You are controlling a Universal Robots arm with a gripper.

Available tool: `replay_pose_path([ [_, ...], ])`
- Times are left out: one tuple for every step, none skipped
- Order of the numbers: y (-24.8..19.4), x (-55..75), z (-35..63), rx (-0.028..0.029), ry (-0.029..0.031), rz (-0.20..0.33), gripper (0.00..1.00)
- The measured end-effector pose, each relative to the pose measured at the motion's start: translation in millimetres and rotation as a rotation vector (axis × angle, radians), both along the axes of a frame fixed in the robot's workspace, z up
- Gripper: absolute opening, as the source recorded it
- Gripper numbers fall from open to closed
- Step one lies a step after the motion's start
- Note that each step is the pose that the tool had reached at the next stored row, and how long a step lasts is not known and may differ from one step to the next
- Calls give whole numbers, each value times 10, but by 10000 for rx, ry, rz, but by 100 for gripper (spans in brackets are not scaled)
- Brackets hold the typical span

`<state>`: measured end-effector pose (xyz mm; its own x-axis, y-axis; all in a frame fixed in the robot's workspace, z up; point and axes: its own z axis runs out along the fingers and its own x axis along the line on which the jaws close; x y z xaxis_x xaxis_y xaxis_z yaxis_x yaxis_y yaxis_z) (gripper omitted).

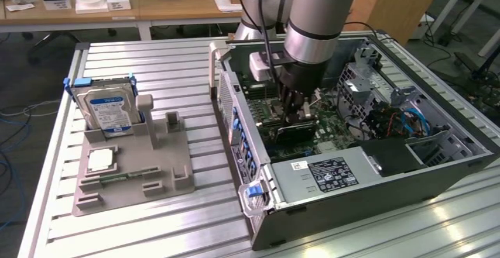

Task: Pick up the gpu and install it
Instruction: 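Press down on the gpu until it lock into place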

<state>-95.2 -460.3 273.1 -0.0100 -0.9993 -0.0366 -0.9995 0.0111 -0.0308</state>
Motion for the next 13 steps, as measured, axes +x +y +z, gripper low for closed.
replay_pose_path([
  [1,-4,1,-1,34,34,11],
  [2,-12,1,-3,52,52,11],
  [2,-28,-3,-2,56,55,11],
  [3,-57,-8,-2,56,55,11],
  [4,-93,-14,-1,55,56,11],
  [5,-126,-17,-1,55,54,11],
  [5,-159,-19,-1,55,55,11],
  [11,-174,-20,0,54,57,11],
  [21,-182,-20,-4,55,61,11],
  [28,-187,-19,-6,56,65,11],
  [31,-191,-20,-5,55,68,11],
  [31,-195,-20,-6,55,71,11],
  [30,-205,-20,-7,56,72,11],
])
